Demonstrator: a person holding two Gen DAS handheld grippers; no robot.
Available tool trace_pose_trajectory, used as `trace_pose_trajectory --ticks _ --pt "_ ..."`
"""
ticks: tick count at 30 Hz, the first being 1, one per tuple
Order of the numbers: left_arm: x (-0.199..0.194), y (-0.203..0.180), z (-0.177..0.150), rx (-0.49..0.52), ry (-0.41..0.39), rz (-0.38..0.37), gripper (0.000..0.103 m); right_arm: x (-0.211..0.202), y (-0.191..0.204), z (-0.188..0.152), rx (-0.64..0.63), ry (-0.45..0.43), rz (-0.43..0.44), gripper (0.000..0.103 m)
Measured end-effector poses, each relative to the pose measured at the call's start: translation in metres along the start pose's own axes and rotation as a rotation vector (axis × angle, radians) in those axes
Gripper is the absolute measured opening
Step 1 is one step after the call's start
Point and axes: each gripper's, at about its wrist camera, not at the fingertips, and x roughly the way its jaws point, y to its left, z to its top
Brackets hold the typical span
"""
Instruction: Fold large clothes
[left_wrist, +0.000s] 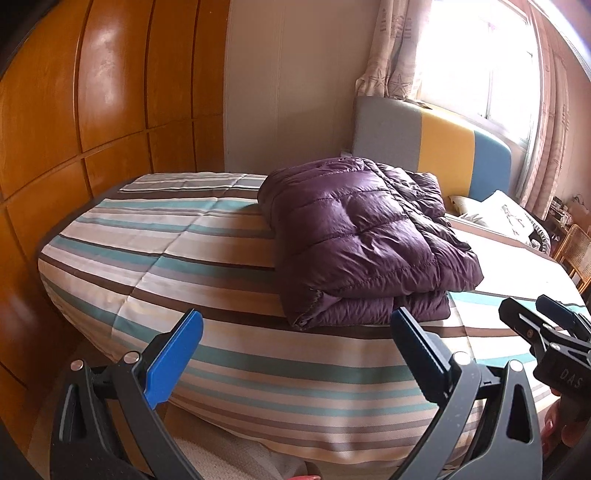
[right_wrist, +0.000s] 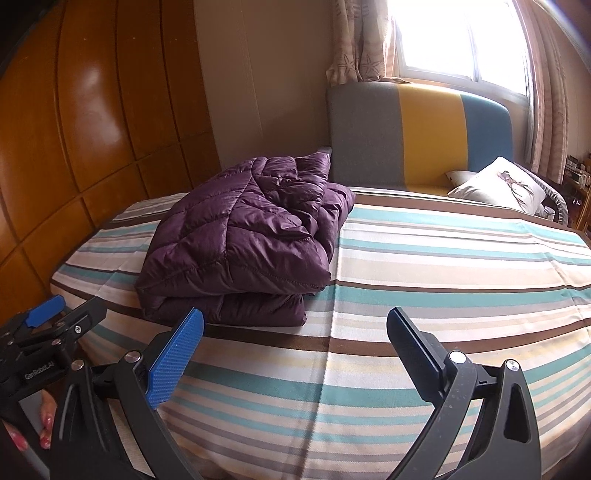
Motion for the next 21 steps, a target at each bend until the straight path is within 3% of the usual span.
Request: trace_pose_trajectory --ticks 21 --pt "0.0027 0.0001 -0.0017 0.004 0.008 0.008 0.101 0.0014 -0.0006 -0.0008 0.018 0.008 0.008 0.099"
